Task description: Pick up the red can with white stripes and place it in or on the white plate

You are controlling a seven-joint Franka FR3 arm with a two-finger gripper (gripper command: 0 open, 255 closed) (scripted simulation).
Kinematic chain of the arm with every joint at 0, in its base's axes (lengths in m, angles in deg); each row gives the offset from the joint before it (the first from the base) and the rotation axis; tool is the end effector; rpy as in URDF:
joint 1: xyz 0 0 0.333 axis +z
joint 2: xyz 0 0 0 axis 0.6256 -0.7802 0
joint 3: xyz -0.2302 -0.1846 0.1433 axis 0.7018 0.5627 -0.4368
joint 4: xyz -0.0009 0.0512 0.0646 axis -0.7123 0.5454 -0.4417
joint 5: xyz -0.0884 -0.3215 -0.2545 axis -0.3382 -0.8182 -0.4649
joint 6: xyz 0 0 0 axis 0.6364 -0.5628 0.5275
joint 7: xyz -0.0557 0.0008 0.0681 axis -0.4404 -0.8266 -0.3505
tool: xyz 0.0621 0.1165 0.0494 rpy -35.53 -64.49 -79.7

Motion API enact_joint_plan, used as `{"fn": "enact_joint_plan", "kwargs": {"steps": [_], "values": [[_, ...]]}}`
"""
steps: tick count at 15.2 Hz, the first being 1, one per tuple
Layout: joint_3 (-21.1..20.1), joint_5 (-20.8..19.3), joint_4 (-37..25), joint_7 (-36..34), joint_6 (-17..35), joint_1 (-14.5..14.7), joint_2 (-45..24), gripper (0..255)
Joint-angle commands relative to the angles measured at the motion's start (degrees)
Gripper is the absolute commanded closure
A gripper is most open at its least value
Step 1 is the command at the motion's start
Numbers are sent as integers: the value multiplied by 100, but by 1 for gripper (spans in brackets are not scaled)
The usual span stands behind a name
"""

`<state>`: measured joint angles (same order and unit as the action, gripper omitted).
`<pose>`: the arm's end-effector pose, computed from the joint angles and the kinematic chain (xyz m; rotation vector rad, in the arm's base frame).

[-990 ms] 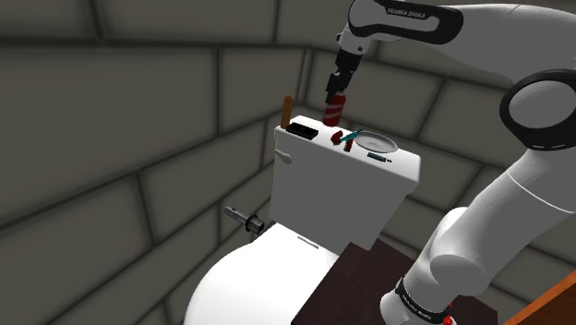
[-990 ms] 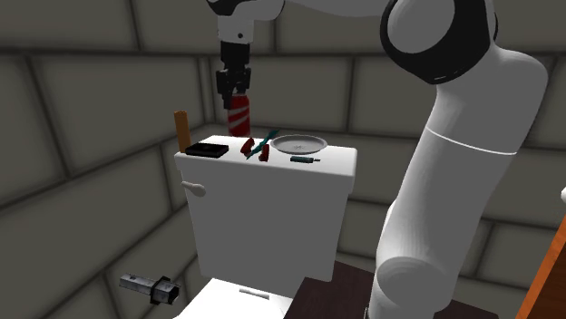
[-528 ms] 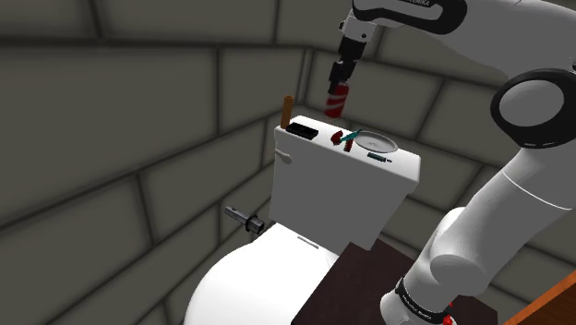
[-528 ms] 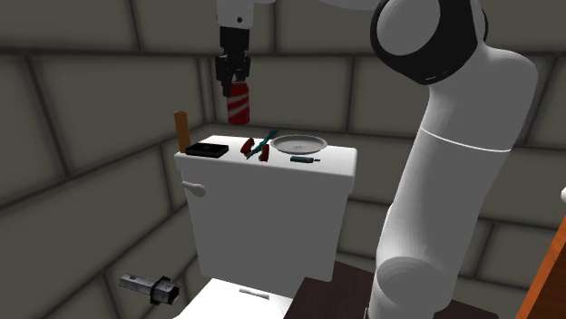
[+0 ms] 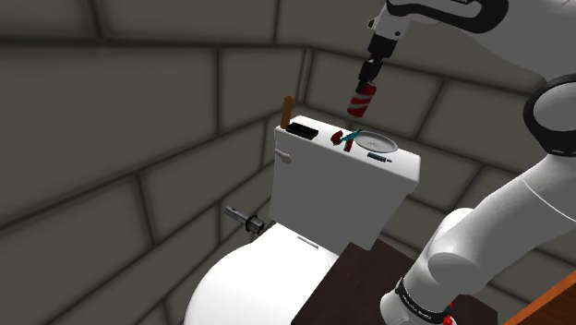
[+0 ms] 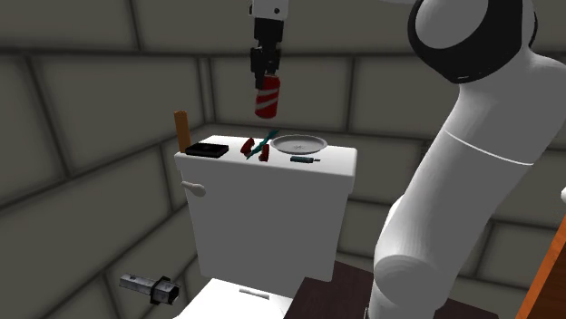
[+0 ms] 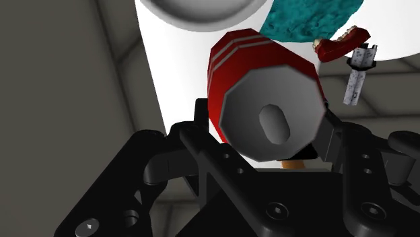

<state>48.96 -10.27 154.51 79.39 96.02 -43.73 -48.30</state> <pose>0.4312 -0.2375 0.6997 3.0942 0.1337 0.2119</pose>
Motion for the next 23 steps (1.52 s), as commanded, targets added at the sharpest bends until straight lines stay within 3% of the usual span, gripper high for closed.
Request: {"fn": "enact_joint_plan", "kwargs": {"steps": [1, 5, 23], "values": [[136, -59, 34, 231, -114, -89, 161, 255], [451, -230, 87, 754, -384, -288, 533, 255], [433, -446, 2036, 623, 996, -408, 1128, 255]]}}
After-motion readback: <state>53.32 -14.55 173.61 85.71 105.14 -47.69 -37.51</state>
